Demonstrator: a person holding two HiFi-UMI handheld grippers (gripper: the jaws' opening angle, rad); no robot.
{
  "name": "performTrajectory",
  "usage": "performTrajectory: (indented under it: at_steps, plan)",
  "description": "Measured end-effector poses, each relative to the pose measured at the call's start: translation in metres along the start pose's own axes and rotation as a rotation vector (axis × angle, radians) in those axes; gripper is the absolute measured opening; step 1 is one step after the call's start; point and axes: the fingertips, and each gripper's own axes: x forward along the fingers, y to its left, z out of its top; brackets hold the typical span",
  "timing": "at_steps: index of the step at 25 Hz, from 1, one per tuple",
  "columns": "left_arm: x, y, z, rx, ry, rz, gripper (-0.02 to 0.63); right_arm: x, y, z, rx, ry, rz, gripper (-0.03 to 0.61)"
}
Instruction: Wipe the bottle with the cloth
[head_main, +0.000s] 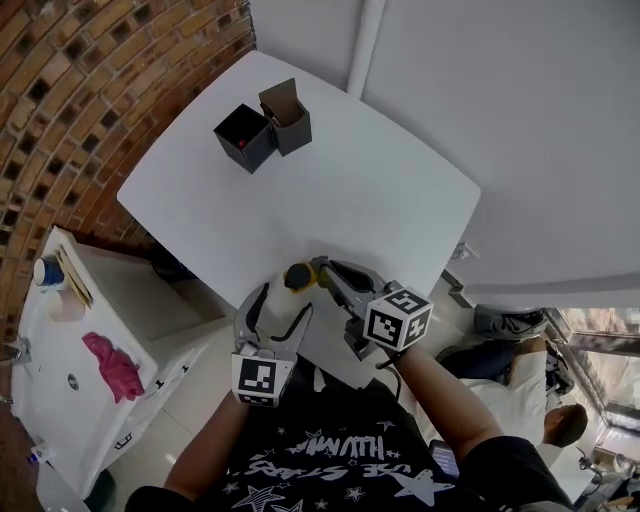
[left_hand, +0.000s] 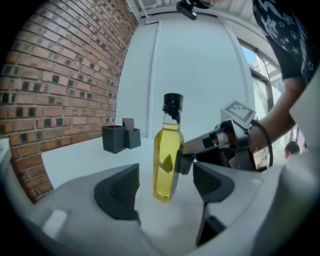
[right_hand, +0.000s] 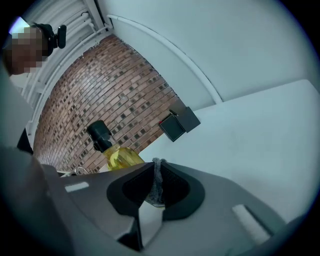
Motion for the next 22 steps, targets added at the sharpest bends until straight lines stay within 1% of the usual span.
performTrajectory:
  at_steps: [4, 8, 10, 14, 16, 17, 20, 21, 22]
  plan:
    - [-0.003, 0.001, -0.002, -0.013, 0.006, 0.043, 0.339, 0.007, -0.012, -0.016, -0.004, 0.042, -0.011, 0.041]
    - [-0.002, -0.001, -0.003, -0.046, 0.012, 0.087, 0.339, 0.011, -0.02, -0.028, -0.037, 0.08, -0.024, 0.041]
    - [0.0, -0.005, -0.002, -0.08, 0.02, 0.107, 0.339, 0.006, -0.023, -0.028, -0.054, 0.075, -0.041, 0.041]
    - [0.007, -0.009, 0.001, -0.145, 0.024, 0.174, 0.339, -0.016, -0.031, -0.011, -0.072, 0.014, -0.081, 0.041]
    - [0.011, -0.009, 0.002, -0.169, 0.024, 0.227, 0.344, -0.03, -0.033, -0.001, -0.083, -0.016, -0.092, 0.041]
    - [0.012, -0.009, 0.002, -0.171, 0.022, 0.262, 0.358, -0.036, -0.033, 0.003, -0.086, -0.029, -0.095, 0.041]
    - [0.017, -0.005, 0.003, -0.118, 0.013, 0.399, 0.401, -0.052, -0.034, 0.012, -0.084, -0.061, -0.1, 0.041]
    - [0.019, -0.004, 0.002, -0.111, 0.018, 0.442, 0.407, -0.056, -0.034, 0.014, -0.082, -0.069, -0.101, 0.041]
    - [0.023, -0.003, -0.001, -0.121, 0.029, 0.475, 0.414, -0.06, -0.034, 0.015, -0.079, -0.076, -0.102, 0.041]
